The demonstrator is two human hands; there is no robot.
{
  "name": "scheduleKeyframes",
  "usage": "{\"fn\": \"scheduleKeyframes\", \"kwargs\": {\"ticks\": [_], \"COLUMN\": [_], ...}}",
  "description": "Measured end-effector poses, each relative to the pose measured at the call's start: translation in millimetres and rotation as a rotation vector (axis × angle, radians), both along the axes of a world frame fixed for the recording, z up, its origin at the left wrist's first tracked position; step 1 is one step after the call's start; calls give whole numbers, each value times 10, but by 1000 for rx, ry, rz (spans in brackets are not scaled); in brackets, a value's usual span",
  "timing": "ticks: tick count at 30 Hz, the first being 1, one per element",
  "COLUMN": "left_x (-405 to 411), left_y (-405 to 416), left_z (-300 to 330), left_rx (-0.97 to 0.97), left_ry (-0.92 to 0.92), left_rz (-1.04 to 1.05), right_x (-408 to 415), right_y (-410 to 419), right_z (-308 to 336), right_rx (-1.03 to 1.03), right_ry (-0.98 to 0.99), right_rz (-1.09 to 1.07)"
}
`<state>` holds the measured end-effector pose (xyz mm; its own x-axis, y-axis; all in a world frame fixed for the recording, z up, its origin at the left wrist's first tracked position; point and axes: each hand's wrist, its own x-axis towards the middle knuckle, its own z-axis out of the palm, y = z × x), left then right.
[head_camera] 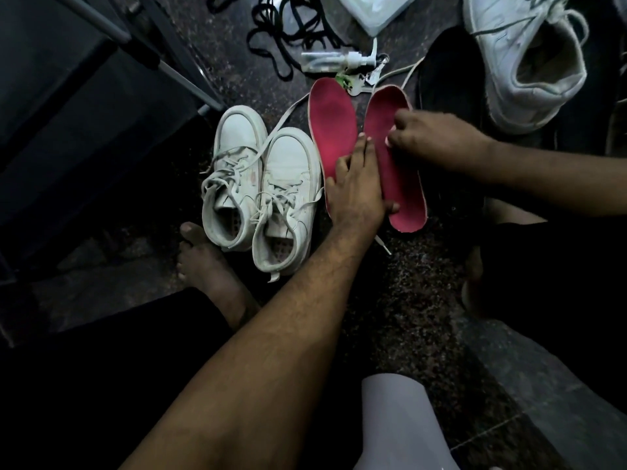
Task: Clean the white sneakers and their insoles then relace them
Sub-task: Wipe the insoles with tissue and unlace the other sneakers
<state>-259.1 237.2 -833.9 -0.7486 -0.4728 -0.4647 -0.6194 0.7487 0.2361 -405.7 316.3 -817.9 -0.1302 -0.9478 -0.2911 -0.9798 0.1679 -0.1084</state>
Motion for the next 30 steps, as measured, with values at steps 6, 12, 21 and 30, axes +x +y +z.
{"fn": "scheduleKeyframes", "kwargs": {"ticks": [6, 12, 21, 30], "left_x": [2, -26, -73, -161], "left_y": [5, 8, 11, 90], "left_z": [-49, -24, 7, 26], "left_rx": [-7, 12, 12, -41], "left_ry": [42, 5, -12, -82], "left_rz": [13, 16, 7, 14], "right_x": [232, 87, 47, 13], "right_y": [135, 281, 659, 713], "right_z": [-67, 76, -141, 139], "right_rx": [140, 51, 85, -121], "right_ry": [-226, -149, -221, -257], "right_rz": [340, 160, 169, 13]}}
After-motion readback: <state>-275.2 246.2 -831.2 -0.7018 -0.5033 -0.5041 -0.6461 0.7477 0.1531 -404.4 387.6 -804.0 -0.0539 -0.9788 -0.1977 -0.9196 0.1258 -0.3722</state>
